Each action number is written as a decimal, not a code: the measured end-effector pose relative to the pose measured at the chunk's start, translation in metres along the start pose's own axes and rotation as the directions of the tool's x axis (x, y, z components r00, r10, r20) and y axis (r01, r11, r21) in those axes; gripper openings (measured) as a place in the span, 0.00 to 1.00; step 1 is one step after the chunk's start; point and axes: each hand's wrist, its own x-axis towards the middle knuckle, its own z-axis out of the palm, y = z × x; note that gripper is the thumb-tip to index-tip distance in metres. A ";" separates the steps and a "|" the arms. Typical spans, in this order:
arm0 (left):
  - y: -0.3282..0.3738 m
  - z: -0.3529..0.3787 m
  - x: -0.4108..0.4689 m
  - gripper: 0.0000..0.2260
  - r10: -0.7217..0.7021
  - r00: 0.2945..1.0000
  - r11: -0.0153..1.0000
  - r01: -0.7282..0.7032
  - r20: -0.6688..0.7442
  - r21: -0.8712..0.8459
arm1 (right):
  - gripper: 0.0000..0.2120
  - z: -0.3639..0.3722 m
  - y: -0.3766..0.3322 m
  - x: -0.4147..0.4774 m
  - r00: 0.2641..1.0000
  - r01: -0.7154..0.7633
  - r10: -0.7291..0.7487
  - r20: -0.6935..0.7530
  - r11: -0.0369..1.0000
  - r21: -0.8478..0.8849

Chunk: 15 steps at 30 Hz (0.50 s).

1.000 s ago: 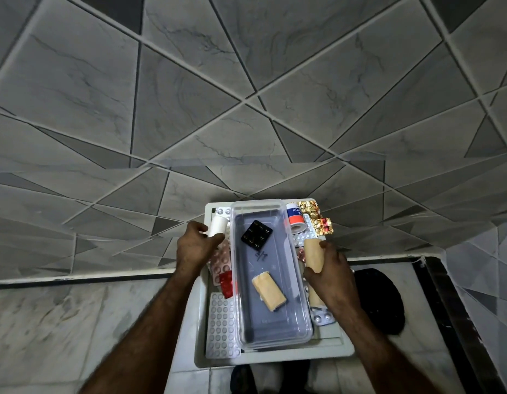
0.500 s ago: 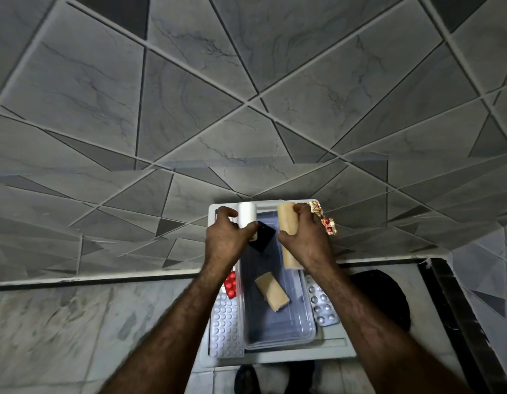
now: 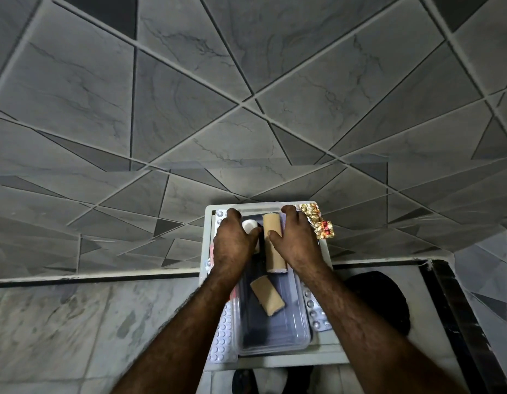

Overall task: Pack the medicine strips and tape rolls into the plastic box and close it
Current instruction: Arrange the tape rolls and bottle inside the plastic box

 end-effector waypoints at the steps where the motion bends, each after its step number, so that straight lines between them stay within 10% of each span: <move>1: -0.002 -0.001 0.000 0.22 0.003 1.000 1.000 -0.003 -0.008 -0.009 | 0.27 -0.002 0.003 0.000 1.000 0.000 0.000 -0.009 1.000 0.008; 9: -0.037 -0.030 0.003 0.13 -0.076 0.987 0.988 0.056 -0.140 -0.142 | 0.18 -0.020 0.041 0.006 0.990 -0.081 0.089 -0.106 0.994 0.077; 15: -0.072 -0.040 -0.001 0.15 -0.072 0.996 0.997 0.073 0.046 -0.017 | 0.27 -0.026 0.052 0.018 0.999 -0.026 0.026 0.035 1.000 0.016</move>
